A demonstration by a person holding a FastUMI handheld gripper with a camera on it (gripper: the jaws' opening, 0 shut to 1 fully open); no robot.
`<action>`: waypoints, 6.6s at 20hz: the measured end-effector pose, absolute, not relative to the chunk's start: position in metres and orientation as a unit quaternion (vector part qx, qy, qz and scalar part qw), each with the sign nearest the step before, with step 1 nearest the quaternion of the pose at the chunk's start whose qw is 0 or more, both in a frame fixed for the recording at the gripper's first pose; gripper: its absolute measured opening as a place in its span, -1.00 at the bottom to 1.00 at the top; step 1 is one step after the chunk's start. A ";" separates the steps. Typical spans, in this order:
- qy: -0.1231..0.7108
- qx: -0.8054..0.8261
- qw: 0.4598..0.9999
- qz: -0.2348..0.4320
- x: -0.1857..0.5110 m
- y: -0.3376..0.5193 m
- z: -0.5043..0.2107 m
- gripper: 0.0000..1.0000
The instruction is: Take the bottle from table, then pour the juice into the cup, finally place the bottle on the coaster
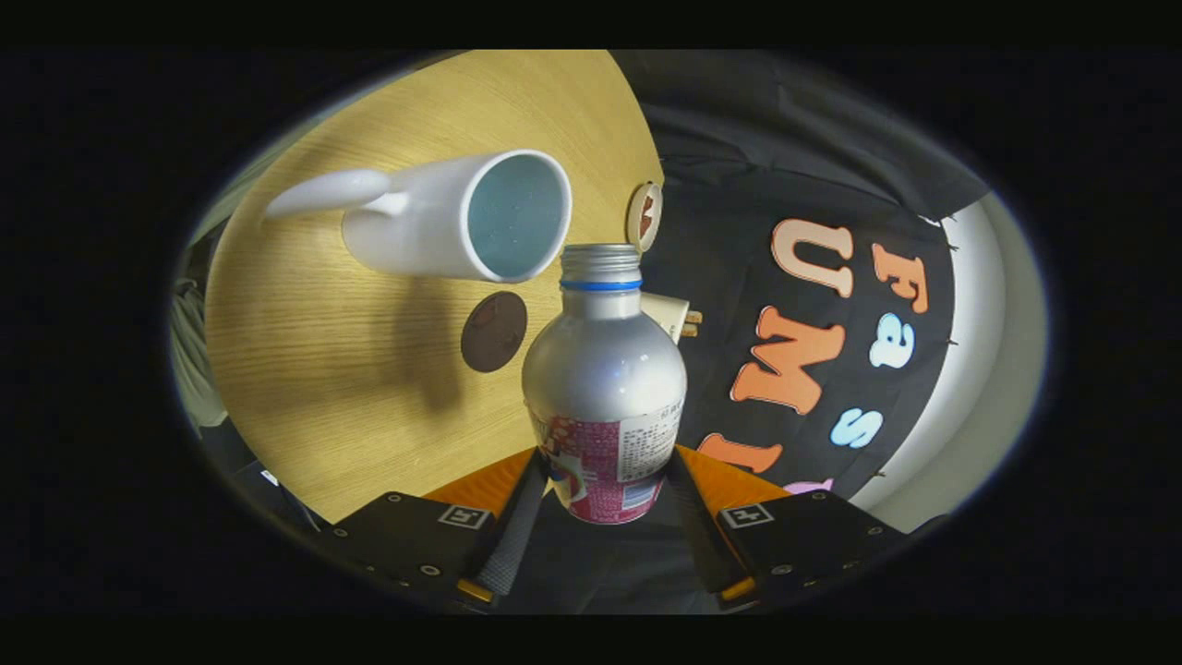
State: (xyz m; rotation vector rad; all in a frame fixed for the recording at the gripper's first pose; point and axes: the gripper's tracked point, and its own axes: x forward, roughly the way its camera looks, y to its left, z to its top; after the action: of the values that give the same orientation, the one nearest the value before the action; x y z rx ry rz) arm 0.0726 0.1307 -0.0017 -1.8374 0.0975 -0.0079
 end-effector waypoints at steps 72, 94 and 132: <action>0.060 -0.890 0.451 0.017 0.077 0.159 0.031 0.51; 0.074 -0.888 0.454 0.028 0.080 0.158 0.023 0.50; 0.095 -0.031 0.983 0.152 0.129 0.169 0.003 0.52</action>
State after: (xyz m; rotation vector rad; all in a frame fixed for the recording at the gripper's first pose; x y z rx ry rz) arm 0.1288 0.1690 0.0030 -0.0616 0.1905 0.3056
